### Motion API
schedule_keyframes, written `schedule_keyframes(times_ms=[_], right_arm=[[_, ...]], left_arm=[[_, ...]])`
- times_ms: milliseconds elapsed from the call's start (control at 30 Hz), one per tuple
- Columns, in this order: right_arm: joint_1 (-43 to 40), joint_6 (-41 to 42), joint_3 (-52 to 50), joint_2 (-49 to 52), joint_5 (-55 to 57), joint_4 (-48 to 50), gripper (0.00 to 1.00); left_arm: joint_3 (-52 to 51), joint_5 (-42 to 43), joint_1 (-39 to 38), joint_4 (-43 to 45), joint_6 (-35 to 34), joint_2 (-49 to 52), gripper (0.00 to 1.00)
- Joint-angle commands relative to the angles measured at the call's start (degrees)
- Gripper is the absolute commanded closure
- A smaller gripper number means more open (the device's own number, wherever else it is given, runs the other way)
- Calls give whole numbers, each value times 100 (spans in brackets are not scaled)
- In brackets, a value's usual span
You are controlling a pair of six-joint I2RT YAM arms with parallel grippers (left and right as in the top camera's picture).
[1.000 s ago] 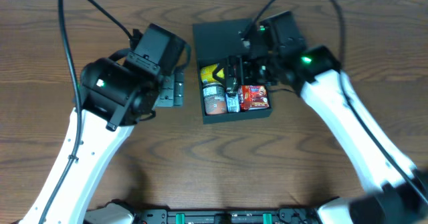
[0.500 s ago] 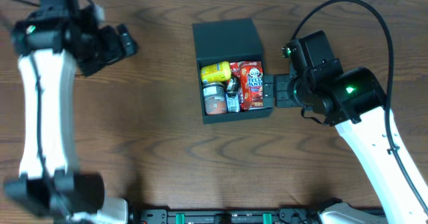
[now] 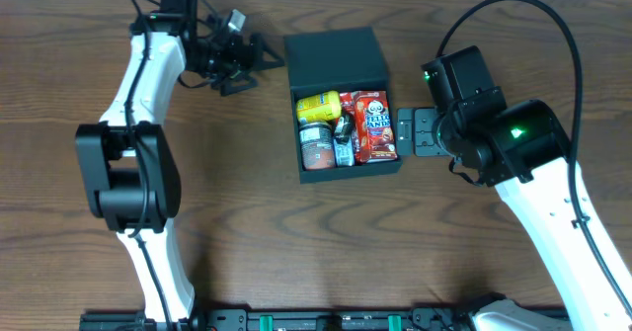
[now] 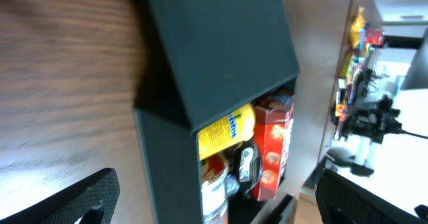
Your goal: Pack container
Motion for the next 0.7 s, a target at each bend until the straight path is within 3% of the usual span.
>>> schedule_keyframes(times_ms=[0,667], right_arm=[[-9,-63,37,-7,168,-7,1],[-9,28,37,-7,232,37,1]], left_arm=[[-24,365,-109,216,-260,181,5],[-24,219,-354,1150,-407,1047,5]])
